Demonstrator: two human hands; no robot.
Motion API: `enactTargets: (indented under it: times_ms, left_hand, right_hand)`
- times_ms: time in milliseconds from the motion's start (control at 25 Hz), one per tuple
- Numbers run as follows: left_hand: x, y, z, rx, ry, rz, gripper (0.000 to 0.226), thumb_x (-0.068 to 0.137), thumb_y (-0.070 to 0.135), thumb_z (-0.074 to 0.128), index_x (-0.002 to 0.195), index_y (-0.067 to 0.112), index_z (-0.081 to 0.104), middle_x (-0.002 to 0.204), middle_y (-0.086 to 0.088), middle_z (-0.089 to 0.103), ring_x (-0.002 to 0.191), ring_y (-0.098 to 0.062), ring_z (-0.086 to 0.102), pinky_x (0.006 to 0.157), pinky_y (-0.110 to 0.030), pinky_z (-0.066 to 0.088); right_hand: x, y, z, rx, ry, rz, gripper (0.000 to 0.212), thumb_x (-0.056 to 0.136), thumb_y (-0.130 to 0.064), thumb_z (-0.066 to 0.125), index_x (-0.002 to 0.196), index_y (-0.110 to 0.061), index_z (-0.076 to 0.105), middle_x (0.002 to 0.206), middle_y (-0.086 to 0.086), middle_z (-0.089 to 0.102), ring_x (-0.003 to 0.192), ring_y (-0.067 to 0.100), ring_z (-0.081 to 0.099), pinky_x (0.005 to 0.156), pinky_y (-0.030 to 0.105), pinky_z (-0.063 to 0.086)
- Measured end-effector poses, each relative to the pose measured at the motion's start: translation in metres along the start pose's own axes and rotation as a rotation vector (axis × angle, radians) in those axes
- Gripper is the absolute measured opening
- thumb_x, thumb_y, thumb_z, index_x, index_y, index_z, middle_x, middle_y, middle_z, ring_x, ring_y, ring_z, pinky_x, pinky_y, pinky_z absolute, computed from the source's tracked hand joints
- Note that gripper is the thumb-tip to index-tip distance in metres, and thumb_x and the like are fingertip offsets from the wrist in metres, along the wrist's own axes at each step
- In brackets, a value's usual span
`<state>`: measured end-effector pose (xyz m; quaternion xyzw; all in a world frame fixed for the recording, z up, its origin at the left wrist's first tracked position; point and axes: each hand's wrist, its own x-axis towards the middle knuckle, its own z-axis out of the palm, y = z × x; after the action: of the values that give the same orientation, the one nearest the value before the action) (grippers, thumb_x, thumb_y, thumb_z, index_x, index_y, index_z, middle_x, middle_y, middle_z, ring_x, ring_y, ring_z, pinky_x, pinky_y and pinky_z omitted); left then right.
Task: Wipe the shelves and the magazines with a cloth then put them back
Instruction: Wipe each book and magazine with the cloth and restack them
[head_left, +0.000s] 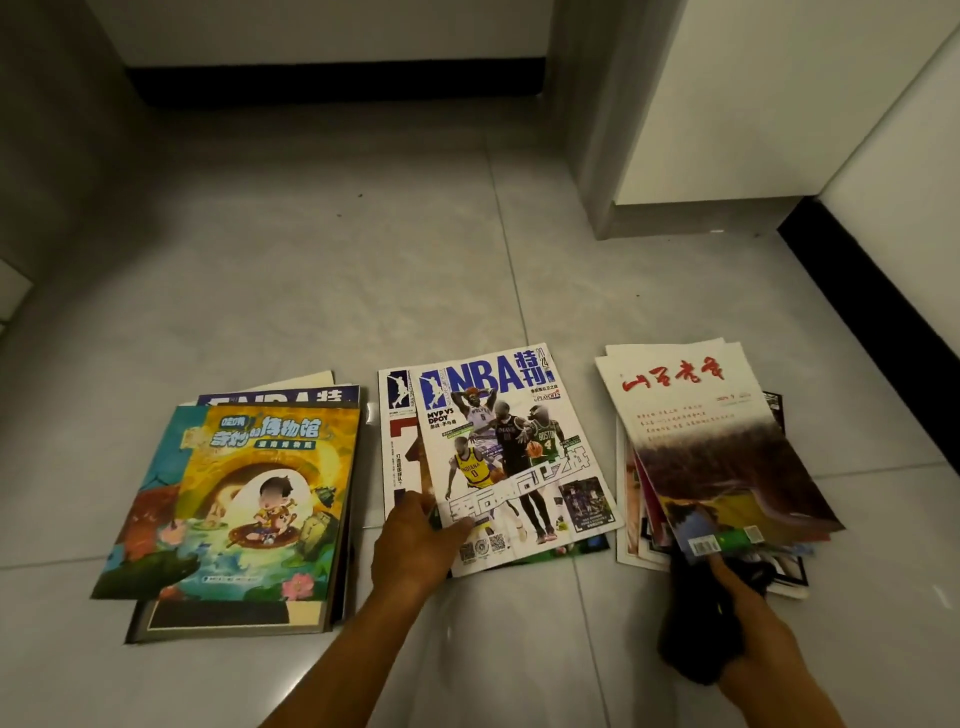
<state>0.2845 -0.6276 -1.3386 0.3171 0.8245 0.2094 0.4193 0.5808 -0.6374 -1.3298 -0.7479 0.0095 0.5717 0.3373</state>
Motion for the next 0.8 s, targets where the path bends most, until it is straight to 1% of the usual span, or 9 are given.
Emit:
enactTargets:
  times_ms: [80,160,200,280,320,440,560,680,800]
  left_hand:
    - [0.002,-0.002,0.008,0.128,0.101,0.041,0.069,0.065,0.051,0.081,0.116,0.023,0.045,0.122,-0.001,0.051,0.109,-0.023,0.057,0.083,-0.040,0.055]
    - [0.005,-0.001,0.015,0.222,0.145,0.065,0.080,0.063,0.049,0.083,0.124,0.022,0.040,0.128,-0.003,0.047,0.114,-0.025,0.054,0.086,-0.042,0.054]
    - [0.006,0.001,0.017,0.227,0.144,0.053,0.083,0.063,0.045,0.084,0.127,0.022,0.037,0.129,-0.005,0.046,0.116,-0.027,0.053,0.088,-0.044,0.054]
    - [0.012,0.005,0.017,0.168,0.111,-0.017,0.084,0.062,0.036,0.087,0.127,0.020,0.036,0.126,-0.007,0.047,0.117,-0.029,0.053,0.090,-0.042,0.052]
    - [0.016,0.006,0.015,0.123,0.088,-0.060,0.080,0.062,0.031,0.088,0.124,0.019,0.039,0.124,-0.007,0.049,0.115,-0.028,0.054,0.089,-0.041,0.052]
    - [0.026,0.005,0.009,-0.057,0.022,-0.134,0.055,0.067,0.021,0.085,0.113,0.015,0.056,0.119,-0.006,0.063,0.107,-0.024,0.063,0.085,-0.037,0.055]
    - [0.029,-0.001,0.005,-0.124,0.019,-0.128,0.036,0.074,0.019,0.080,0.106,0.017,0.063,0.114,-0.003,0.069,0.101,-0.021,0.066,0.084,-0.036,0.057]
    - [0.025,-0.018,0.005,-0.210,0.051,-0.082,0.030,0.078,0.017,0.076,0.103,0.022,0.061,0.113,-0.002,0.069,0.100,-0.020,0.067,0.084,-0.042,0.057]
    - [0.015,-0.035,-0.002,-0.186,0.100,-0.044,0.031,0.079,0.015,0.076,0.105,0.019,0.059,0.113,-0.004,0.069,0.099,-0.022,0.067,0.078,-0.035,0.058]
  right_hand:
    - [-0.012,0.015,0.004,-0.145,0.113,0.114,0.068,0.081,-0.027,0.073,0.138,-0.004,0.044,0.135,0.024,0.048,0.124,0.040,0.045,0.108,0.052,0.033]
    - [-0.029,0.024,0.021,-0.300,0.076,0.027,0.081,0.076,-0.022,0.078,0.143,-0.003,0.039,0.139,0.024,0.046,0.126,0.040,0.044,0.109,0.048,0.032]
    - [-0.037,0.026,0.033,-0.338,0.061,-0.020,0.079,0.075,-0.021,0.078,0.142,-0.004,0.039,0.134,0.023,0.051,0.119,0.040,0.048,0.103,0.049,0.037]
    - [-0.054,0.021,0.056,-0.291,-0.088,-0.067,0.061,0.082,-0.019,0.072,0.136,-0.010,0.047,0.109,0.018,0.061,0.094,0.037,0.057,0.077,0.046,0.047]
    - [-0.063,0.016,0.068,-0.247,-0.184,-0.078,0.050,0.084,-0.018,0.069,0.130,-0.015,0.052,0.101,0.016,0.063,0.088,0.035,0.061,0.069,0.042,0.049]
    - [-0.067,0.011,0.093,-0.179,-0.277,-0.163,0.042,0.082,-0.018,0.069,0.122,-0.024,0.057,0.102,0.012,0.069,0.089,0.037,0.066,0.073,0.046,0.055]
    - [-0.068,0.025,0.100,-0.245,-0.277,-0.190,0.054,0.078,-0.011,0.072,0.127,-0.021,0.053,0.100,0.012,0.067,0.087,0.035,0.064,0.066,0.043,0.053]
    - [-0.064,0.042,0.098,-0.291,-0.265,-0.145,0.078,0.070,0.003,0.074,0.138,-0.014,0.041,0.104,0.011,0.056,0.093,0.036,0.055,0.083,0.051,0.048]
    - [-0.067,0.044,0.099,-0.299,-0.253,-0.171,0.075,0.070,0.005,0.073,0.135,-0.015,0.040,0.106,0.012,0.056,0.093,0.036,0.057,0.084,0.051,0.048]
